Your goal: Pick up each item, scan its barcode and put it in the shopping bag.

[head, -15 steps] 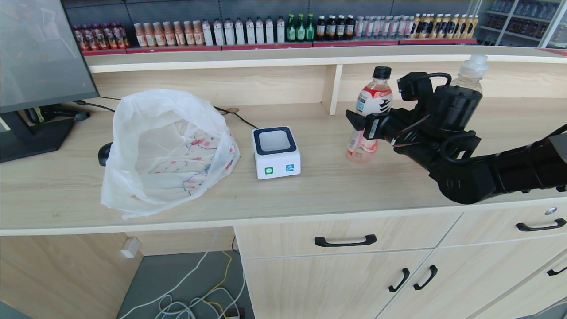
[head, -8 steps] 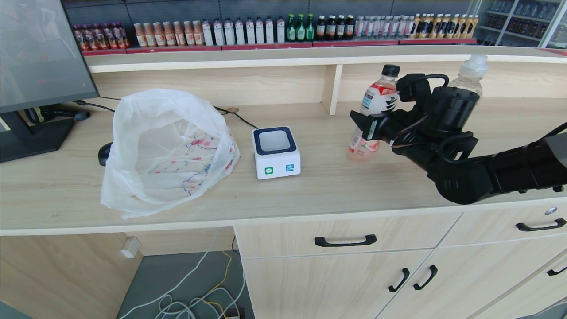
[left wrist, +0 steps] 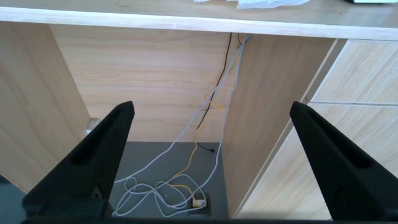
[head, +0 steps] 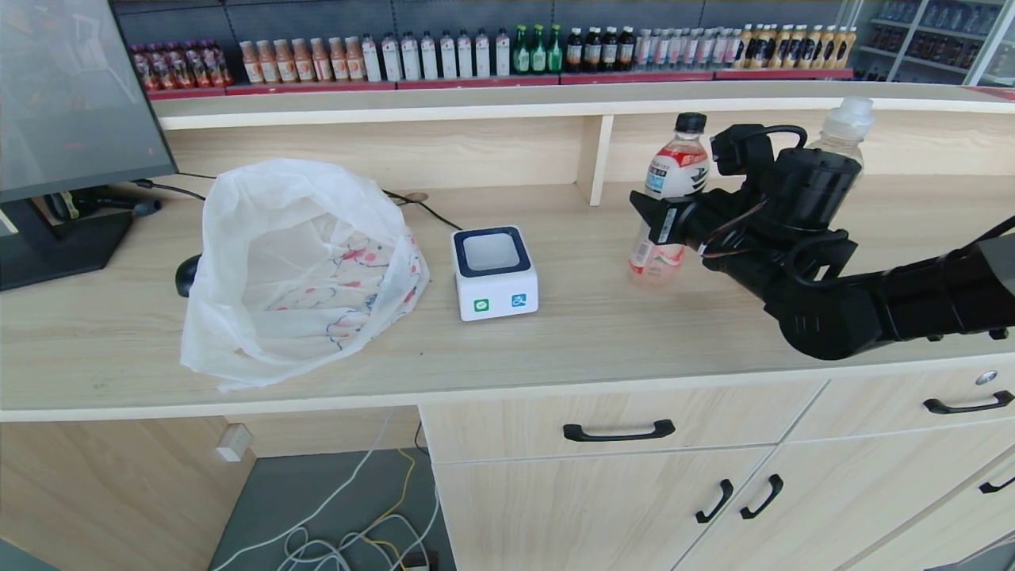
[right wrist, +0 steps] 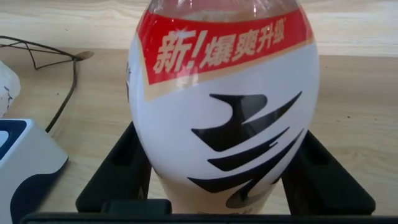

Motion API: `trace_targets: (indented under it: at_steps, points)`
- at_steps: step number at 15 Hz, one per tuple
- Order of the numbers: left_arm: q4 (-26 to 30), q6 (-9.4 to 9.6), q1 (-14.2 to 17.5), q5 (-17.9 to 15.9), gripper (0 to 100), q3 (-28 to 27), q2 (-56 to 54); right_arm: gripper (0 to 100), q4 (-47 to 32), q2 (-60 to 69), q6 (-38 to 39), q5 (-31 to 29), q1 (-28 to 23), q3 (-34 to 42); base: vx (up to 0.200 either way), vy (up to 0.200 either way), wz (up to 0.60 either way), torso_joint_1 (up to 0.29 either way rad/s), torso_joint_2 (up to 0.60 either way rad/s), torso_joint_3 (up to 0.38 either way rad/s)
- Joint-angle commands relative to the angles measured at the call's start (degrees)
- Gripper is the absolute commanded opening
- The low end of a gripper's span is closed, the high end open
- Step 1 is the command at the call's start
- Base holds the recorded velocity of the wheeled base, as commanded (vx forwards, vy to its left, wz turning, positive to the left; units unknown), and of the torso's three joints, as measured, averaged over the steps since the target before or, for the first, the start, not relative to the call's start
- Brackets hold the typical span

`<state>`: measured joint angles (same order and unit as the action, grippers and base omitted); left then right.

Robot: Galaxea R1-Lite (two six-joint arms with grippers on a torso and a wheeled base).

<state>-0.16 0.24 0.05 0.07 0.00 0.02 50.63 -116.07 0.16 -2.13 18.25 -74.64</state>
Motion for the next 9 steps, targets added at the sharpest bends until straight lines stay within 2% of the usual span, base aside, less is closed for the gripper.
trace_targets:
  at_steps: [1, 9]
  points:
    - [-0.02, -0.07, 0.04, 0.01, 100, 0.0, -0.02, 0, 0.52, 0.67, 0.02, 0.02, 0.21, 0.02, 0.0, 0.0, 0.0, 0.0, 0.0, 0.0]
    - [-0.02, -0.07, 0.04, 0.01, 100, 0.0, -0.02, 0, 0.79, 3.74, -0.07, 0.02, 0.82, 2.05, 0.0, 0.0, 0.0, 0.0, 0.0, 0.0]
